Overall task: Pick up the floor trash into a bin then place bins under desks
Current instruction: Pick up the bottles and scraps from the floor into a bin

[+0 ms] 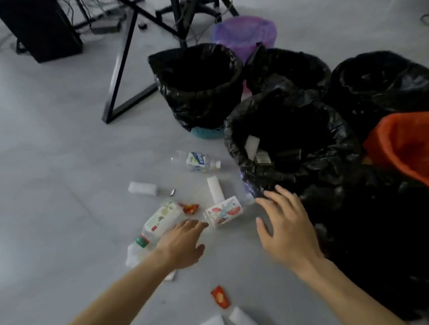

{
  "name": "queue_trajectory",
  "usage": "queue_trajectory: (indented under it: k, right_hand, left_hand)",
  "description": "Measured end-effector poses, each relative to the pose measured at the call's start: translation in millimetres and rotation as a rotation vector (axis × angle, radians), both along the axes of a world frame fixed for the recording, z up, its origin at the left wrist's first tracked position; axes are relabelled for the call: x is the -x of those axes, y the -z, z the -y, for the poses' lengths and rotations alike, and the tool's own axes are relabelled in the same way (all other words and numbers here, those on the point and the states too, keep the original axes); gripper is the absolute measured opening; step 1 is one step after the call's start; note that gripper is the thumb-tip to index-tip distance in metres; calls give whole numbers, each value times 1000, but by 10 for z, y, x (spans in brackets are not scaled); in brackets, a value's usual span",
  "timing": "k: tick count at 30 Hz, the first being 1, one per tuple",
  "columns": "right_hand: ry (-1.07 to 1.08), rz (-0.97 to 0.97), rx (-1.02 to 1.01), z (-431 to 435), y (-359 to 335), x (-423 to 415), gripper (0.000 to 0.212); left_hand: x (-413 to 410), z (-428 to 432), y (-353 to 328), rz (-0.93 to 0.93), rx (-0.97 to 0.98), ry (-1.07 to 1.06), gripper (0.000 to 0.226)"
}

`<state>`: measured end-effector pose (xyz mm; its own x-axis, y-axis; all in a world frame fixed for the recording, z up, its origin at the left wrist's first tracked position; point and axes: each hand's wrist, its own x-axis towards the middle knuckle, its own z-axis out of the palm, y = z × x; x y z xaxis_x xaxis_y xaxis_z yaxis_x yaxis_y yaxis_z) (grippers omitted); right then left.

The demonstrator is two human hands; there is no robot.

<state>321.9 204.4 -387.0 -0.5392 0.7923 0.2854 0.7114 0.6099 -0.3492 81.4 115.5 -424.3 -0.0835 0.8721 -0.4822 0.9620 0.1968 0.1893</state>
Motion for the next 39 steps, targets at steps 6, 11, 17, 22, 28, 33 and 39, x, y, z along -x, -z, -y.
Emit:
queue_trajectory:
  k: [6,11,17,22,28,33,39]
  right_hand:
    - [-136,350,524,733,652,129,60]
    - [-175,692,761,1142,1181,86,67]
    - [-159,819,812,1704,1661,-123,60]
    - [-41,703,810,1907,1866,-168,59]
    - [-75,695,1087,1229,1609,113,57]
    - [-51,468,1086,439,747,389,57]
    - [30,-344,1099,-272,-610,271,34]
  left_hand:
    - [-151,916,638,50,271,80,75]
    - [-401,1368,1064,90,355,83,84]
    - [-629,1683,1301,61,298,109,69]
    - [-463,1672,1338,86,284,0,50]
    - [-167,1349,1046,152,190,-280,52]
    - [4,813,500,153,40,-260,61]
    - [44,-127,-463,196,-376,-285,63]
